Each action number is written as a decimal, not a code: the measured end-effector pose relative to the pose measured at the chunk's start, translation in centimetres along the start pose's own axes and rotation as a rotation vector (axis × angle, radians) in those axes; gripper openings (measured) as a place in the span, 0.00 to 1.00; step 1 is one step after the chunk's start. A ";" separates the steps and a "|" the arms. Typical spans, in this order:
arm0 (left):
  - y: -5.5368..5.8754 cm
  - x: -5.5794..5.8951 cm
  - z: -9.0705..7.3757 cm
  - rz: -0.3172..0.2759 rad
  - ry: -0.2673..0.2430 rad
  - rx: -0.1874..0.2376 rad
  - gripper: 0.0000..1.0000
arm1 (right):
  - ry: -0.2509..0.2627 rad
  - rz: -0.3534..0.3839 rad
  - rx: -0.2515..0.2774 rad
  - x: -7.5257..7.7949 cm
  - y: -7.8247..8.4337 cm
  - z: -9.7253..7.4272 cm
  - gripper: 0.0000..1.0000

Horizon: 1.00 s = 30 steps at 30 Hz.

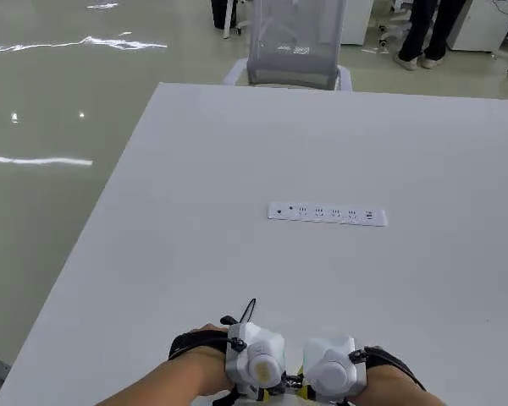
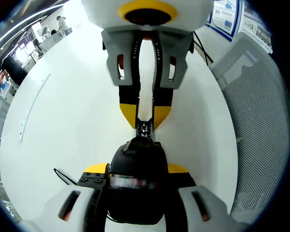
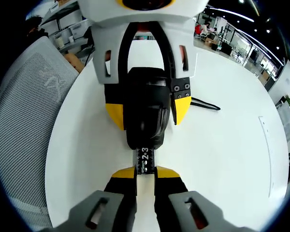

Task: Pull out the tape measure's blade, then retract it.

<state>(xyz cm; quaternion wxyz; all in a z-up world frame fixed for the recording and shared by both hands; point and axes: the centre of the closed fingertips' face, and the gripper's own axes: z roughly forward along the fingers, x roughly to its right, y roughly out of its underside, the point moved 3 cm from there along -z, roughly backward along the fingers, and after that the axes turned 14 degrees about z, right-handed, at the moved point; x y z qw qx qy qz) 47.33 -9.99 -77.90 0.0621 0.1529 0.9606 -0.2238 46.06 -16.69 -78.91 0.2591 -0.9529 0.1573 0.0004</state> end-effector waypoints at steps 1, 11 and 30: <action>0.0 0.0 0.0 -0.001 0.001 -0.001 0.39 | 0.001 0.000 -0.002 0.0 0.1 0.0 0.11; 0.0 0.0 0.1 -0.003 -0.001 -0.005 0.39 | -0.002 0.001 -0.012 0.3 0.5 -0.1 0.11; 0.0 0.0 0.2 -0.013 -0.001 -0.011 0.39 | -0.007 0.006 -0.026 0.5 1.7 -0.5 0.11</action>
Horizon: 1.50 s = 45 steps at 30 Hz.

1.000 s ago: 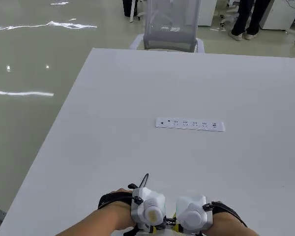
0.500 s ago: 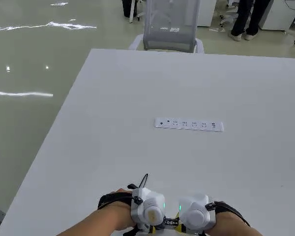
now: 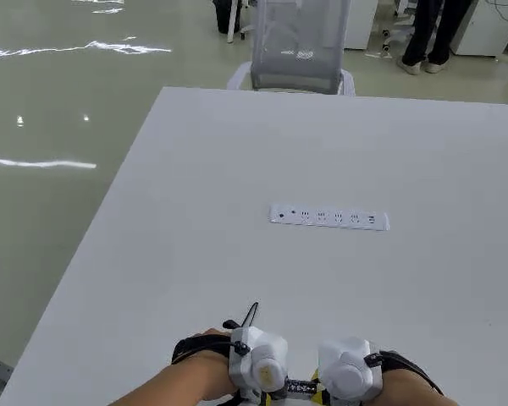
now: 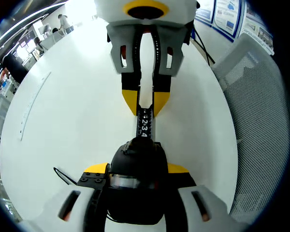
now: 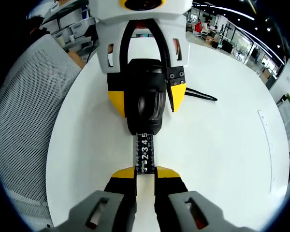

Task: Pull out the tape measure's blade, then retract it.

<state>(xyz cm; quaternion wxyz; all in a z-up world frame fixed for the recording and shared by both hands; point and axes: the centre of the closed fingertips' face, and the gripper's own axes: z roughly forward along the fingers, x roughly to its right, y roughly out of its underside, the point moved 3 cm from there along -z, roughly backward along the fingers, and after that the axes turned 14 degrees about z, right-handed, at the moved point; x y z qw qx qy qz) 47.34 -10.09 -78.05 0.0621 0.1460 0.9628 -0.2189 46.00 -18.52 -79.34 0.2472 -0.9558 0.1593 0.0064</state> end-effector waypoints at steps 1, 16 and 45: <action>0.0 0.0 0.0 -0.001 0.001 0.000 0.39 | 0.001 -0.005 -0.004 0.0 0.1 -0.1 0.11; -0.1 0.0 0.0 -0.011 -0.001 -0.004 0.39 | 0.006 -0.005 -0.013 0.3 1.0 -1.0 0.11; 0.0 -0.1 0.1 -0.013 0.009 -0.011 0.39 | 0.013 0.020 -0.026 0.7 3.3 -2.5 0.11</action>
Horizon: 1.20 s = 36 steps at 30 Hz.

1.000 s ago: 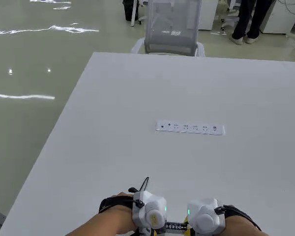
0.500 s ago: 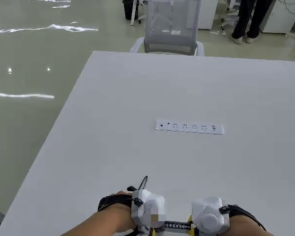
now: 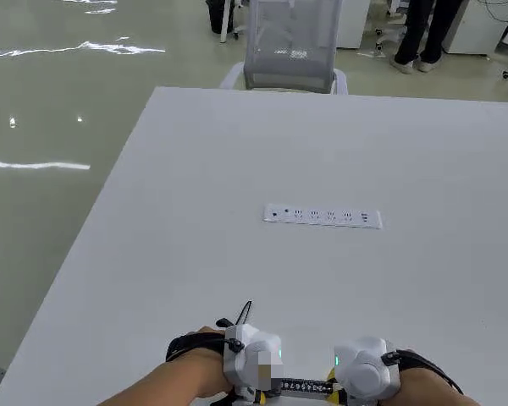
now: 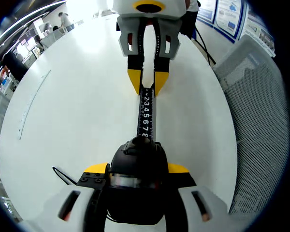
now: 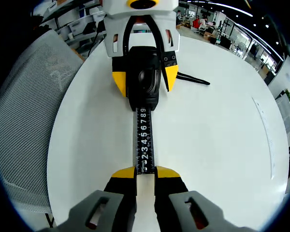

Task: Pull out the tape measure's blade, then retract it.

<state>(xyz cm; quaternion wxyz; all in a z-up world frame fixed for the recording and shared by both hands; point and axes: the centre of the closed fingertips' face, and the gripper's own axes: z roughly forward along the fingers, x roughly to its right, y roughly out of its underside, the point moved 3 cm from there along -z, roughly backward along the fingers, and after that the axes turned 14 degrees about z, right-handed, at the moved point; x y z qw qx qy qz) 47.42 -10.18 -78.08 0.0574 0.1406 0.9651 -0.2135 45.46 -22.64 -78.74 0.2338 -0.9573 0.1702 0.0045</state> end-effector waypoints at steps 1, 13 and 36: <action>0.0 0.0 0.0 0.001 -0.001 -0.001 0.39 | 0.001 0.001 -0.001 0.1 0.1 0.1 0.11; 0.1 -0.1 0.0 -0.006 0.000 0.001 0.39 | 0.015 0.006 0.003 0.6 1.1 -0.4 0.11; 0.0 -0.1 0.1 -0.017 0.004 0.000 0.39 | 0.021 0.010 -0.007 0.9 2.5 -0.9 0.11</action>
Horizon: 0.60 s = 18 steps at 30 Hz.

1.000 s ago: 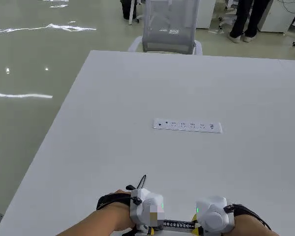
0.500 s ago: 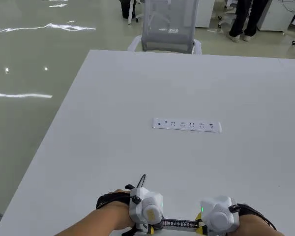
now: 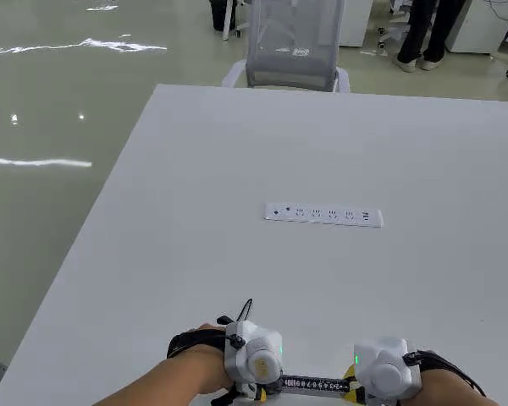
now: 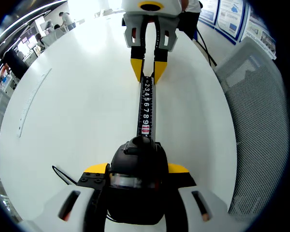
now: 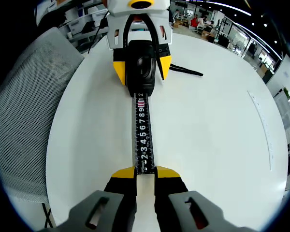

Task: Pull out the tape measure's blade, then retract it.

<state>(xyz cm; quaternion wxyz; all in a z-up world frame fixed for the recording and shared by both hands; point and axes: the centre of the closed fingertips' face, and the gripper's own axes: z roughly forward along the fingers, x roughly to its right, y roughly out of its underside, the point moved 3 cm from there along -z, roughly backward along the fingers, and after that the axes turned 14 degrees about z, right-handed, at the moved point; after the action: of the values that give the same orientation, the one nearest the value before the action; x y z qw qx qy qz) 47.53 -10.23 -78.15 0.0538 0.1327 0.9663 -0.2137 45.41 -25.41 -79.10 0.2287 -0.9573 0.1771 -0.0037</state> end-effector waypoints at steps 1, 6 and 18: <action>0.0 0.0 0.0 -0.001 0.000 0.000 0.39 | 0.000 0.001 0.000 0.0 0.0 0.0 0.11; 0.0 0.0 0.0 -0.002 0.001 0.000 0.39 | 0.000 0.001 -0.002 0.0 0.4 -0.4 0.11; 0.0 -0.1 0.0 -0.004 0.001 0.000 0.39 | 0.003 0.003 -0.008 0.3 1.2 -1.0 0.11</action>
<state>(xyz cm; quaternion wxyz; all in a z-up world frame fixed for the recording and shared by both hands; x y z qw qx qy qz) 47.61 -10.26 -78.14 0.0530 0.1309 0.9667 -0.2136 45.18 -26.98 -78.78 0.2248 -0.9578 0.1791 -0.0042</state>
